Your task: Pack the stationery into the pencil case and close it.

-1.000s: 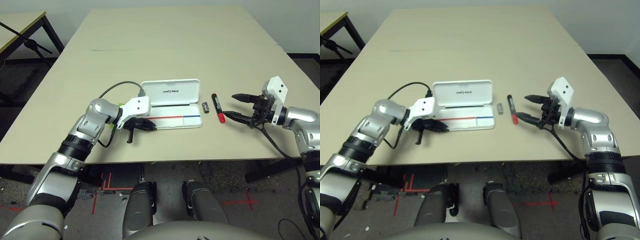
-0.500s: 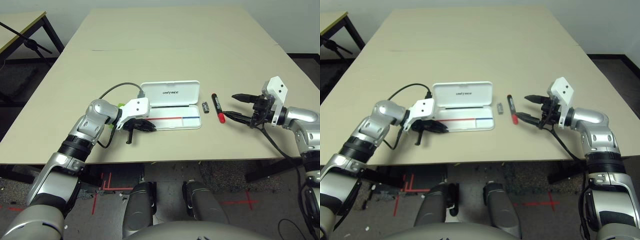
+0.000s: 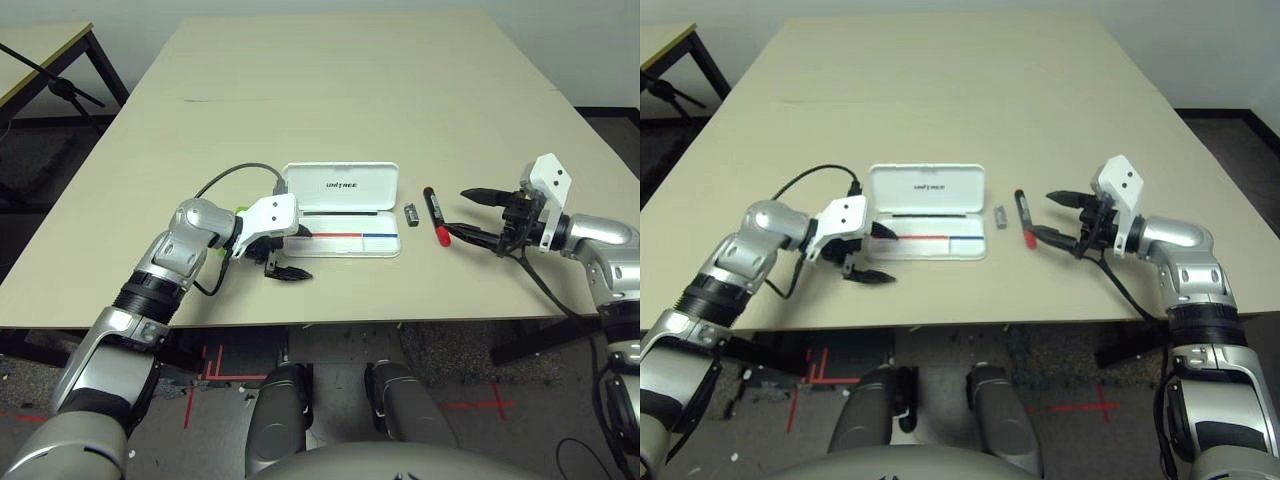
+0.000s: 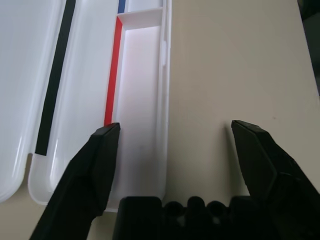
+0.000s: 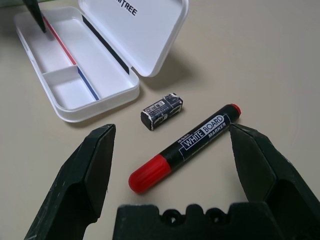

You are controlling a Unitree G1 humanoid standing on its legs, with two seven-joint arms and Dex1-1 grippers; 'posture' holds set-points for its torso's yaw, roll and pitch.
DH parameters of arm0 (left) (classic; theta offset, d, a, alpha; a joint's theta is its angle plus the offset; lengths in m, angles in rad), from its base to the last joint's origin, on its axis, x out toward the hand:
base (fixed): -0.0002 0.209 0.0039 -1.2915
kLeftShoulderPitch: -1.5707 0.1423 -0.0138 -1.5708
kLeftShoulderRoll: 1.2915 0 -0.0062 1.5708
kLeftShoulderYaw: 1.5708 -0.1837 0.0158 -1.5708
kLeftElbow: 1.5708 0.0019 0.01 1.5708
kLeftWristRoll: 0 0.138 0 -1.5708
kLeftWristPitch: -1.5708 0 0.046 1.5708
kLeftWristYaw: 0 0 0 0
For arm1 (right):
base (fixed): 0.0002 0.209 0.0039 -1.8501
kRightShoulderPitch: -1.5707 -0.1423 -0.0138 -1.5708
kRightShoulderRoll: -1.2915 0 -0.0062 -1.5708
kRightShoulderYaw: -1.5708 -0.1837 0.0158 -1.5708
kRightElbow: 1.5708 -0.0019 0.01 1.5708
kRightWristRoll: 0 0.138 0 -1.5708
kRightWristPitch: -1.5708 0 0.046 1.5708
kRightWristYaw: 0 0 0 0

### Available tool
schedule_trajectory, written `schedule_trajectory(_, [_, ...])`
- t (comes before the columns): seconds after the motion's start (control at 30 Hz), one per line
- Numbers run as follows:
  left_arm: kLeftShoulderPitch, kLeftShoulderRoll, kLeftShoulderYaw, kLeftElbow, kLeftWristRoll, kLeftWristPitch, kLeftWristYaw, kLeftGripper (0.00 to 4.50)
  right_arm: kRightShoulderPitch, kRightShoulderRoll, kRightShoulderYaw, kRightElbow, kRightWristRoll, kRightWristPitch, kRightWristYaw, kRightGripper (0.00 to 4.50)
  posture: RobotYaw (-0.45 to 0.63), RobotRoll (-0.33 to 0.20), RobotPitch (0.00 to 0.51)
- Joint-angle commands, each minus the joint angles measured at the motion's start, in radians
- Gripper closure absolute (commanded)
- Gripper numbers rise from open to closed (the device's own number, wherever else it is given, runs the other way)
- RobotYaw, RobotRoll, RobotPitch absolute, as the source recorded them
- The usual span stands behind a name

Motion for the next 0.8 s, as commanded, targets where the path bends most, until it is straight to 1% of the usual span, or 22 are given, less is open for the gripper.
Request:
schedule_trajectory(0.03, [0.023,0.016,0.028,-0.072,-0.042,0.052,-0.008,0.03,-0.008,0.003,0.013,0.013,-0.005,-0.011,0.007,0.0,-0.12,0.0,0.09])
schedule_trajectory(0.27, [0.068,0.047,0.077,-0.197,-0.1,0.156,0.01,0.03,-0.006,-0.002,0.021,0.003,0.006,0.003,0.042,0.0,-0.11,0.0,0.093])
schedule_trajectory(0.5, [0.094,0.057,0.148,-0.258,-0.149,0.216,0.073,0.03,0.0,-0.004,0.019,-0.011,0.011,0.016,0.061,0.0,-0.1,0.0,0.095])
schedule_trajectory(0.63, [0.101,0.048,0.222,-0.253,-0.198,0.199,0.115,0.03,0.003,-0.001,0.016,-0.015,0.015,0.02,0.06,0.0,-0.1,0.0,0.096])
schedule_trajectory(0.73, [0.127,0.083,0.246,-0.234,-0.203,0.173,0.104,0.03,0.005,0.012,0.008,-0.016,0.019,0.034,0.036,0.0,-0.09,0.0,0.101])
schedule_trajectory(0.8, [0.138,0.092,0.248,-0.231,-0.203,0.16,0.101,0.03,0.005,0.029,-0.013,-0.035,0.043,0.068,-0.002,0.0,-0.09,0.0,0.102])
